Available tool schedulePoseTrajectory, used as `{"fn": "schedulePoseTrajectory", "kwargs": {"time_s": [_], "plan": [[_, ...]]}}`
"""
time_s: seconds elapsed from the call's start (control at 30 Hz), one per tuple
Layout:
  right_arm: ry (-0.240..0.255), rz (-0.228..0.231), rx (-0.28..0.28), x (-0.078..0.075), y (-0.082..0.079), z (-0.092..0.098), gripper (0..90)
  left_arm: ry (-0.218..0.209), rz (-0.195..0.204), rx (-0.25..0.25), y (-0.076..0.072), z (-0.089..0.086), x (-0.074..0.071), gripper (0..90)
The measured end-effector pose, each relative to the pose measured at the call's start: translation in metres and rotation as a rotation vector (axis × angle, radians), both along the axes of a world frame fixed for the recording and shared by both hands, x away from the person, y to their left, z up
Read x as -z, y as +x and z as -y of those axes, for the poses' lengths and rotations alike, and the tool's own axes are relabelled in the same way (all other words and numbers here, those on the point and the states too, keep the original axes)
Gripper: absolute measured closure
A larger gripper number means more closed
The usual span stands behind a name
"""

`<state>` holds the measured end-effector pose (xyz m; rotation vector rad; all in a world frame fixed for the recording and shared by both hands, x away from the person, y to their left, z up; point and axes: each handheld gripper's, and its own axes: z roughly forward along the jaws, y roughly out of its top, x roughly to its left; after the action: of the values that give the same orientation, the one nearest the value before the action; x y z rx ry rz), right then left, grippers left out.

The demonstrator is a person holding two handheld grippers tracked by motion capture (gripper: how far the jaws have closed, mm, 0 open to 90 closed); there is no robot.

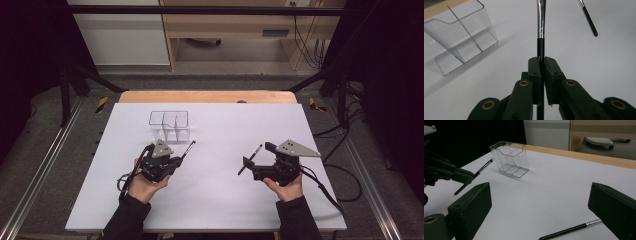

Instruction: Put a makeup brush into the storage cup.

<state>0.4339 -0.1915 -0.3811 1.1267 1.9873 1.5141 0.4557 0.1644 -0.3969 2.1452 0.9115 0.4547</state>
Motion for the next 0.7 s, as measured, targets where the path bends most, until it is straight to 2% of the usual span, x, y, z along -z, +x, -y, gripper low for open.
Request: {"fn": "schedulePoseTrajectory", "kwargs": {"time_s": [0.33,0.47,0.5,0.7], "plan": [[0.009,0.002,-0.028,-0.008,0.002,-0.012,5.7,-0.037,0.039,0.004,-0.003,0.008,-0.009,83.5],[0.025,0.002,-0.031,-0.011,0.004,-0.018,6.0,-0.073,0.057,0.026,-0.001,0.012,-0.012,83.5],[0.03,0.003,-0.029,-0.012,0.004,-0.02,6.1,-0.075,0.046,0.01,-0.003,0.013,-0.013,83.5],[0.051,-0.001,-0.03,-0.018,0.009,-0.031,6.5,-0.128,0.062,0.018,-0.005,0.02,-0.018,83.5]]}}
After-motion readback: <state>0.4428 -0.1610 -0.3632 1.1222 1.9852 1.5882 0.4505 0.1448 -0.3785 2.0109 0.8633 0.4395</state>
